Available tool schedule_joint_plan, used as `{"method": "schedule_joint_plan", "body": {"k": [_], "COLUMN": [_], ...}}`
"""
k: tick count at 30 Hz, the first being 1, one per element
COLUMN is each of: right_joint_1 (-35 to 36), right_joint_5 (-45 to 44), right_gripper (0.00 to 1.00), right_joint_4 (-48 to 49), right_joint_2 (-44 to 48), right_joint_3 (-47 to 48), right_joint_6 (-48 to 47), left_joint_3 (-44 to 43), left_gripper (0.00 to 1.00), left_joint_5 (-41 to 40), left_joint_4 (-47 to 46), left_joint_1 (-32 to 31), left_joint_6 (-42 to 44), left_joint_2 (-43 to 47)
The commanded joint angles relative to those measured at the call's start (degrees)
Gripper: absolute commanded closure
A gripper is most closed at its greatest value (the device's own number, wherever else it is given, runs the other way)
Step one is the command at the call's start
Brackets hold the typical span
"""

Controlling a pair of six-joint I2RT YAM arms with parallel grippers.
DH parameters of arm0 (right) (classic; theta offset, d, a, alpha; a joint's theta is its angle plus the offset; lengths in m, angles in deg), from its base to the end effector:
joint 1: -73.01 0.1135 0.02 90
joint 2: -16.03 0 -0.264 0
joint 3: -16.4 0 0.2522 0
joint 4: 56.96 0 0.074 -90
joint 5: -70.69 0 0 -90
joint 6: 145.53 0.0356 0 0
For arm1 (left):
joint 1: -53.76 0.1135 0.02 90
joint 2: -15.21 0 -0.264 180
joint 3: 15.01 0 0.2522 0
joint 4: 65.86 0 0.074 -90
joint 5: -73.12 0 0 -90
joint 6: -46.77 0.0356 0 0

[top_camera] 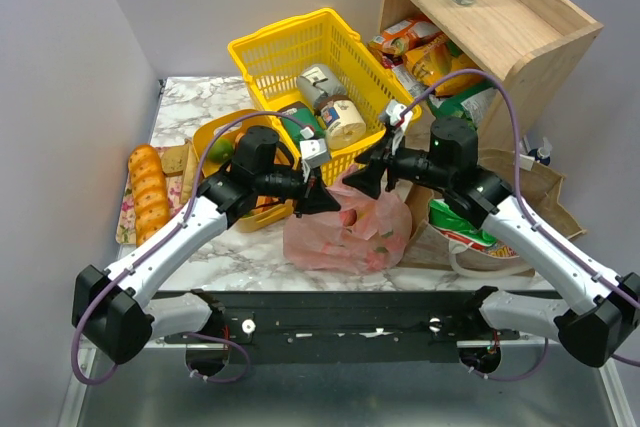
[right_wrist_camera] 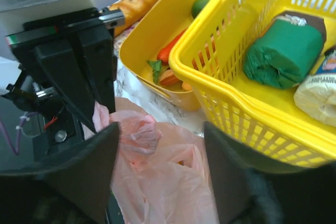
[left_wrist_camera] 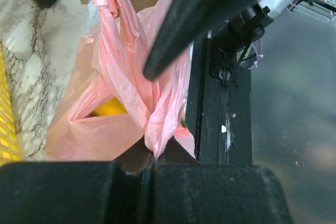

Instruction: Place the mixed food into the grocery bags and tie them

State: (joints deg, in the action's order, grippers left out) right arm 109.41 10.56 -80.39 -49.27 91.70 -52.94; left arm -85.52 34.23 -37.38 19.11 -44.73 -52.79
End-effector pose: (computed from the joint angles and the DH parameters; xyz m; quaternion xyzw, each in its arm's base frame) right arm 0.1988 0.1686 0.3728 -0.3733 0.6792 0.3905 0.4968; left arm 0.1979 -0.1704 0.3271 0.4374 0.6679 -0.4961 0.3412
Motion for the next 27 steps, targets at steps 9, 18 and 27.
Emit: {"method": "schedule_joint_plan", "body": {"k": [9,18,27], "right_joint_1": [-0.1,2.8,8.7], "right_joint_5": [9.1,12.0,2.9], "right_gripper": [0.99,0.99,0.99], "right_joint_4": [11.1,3.4,-2.5], "right_joint_2": [6.9,7.7,7.3], "right_joint_3": [-4.7,-9.5,-13.3], "right_joint_6": [1.2,-3.9,-6.3], "left_joint_3": [-1.7,-2.8,-1.9], "left_gripper": [1.0,1.0,1.0], "left_joint_5": [-3.7,-4.9,-6.0], "left_joint_4": [3.2,2.6,-0.4], "left_joint_1": [-0.6,0.0,1.4], "left_joint_6": [-0.3,-3.6,-6.9], "left_joint_2": [-2.6,-5.7,-5.8]}}
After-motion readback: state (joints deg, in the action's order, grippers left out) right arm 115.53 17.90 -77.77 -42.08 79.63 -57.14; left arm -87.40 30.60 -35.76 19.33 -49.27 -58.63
